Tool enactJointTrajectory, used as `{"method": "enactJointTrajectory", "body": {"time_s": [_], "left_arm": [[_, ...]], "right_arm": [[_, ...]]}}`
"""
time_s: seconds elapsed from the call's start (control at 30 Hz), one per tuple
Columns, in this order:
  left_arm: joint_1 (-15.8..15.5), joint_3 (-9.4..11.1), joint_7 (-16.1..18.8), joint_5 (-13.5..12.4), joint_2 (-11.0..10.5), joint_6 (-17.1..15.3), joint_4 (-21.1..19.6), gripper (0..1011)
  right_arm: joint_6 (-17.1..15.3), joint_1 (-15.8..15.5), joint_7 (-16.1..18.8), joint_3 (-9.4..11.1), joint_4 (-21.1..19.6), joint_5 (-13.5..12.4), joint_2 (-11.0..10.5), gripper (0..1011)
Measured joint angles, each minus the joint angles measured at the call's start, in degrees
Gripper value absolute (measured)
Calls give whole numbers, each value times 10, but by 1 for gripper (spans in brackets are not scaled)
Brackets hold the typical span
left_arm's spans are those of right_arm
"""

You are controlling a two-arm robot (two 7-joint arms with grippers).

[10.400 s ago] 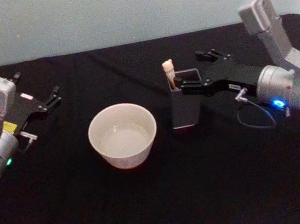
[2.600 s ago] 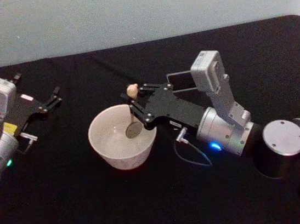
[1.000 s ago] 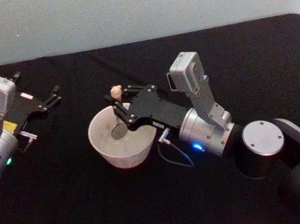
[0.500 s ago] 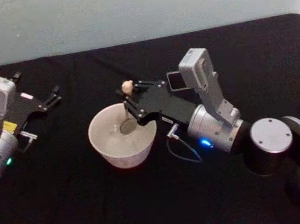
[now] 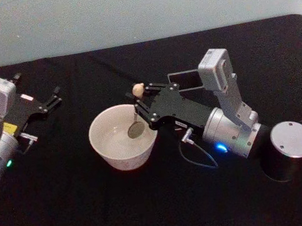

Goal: Pick up the stirring spoon with one hand, stir inside the cup, then place it back in its original position.

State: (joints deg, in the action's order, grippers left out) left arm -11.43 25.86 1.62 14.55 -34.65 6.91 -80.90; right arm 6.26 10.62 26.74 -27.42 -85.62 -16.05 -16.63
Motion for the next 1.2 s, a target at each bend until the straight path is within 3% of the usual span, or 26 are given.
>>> {"method": "enactJointTrajectory", "body": {"time_s": [0.63,1.2], "left_arm": [[0,0,0,0,0,0,0,1001],[0,0,0,0,0,0,0,1001]], "right_arm": [[-7,-27,24,-14,-46,-16,-34,197],[0,2,15,-41,-8,0,-2,197]]}}
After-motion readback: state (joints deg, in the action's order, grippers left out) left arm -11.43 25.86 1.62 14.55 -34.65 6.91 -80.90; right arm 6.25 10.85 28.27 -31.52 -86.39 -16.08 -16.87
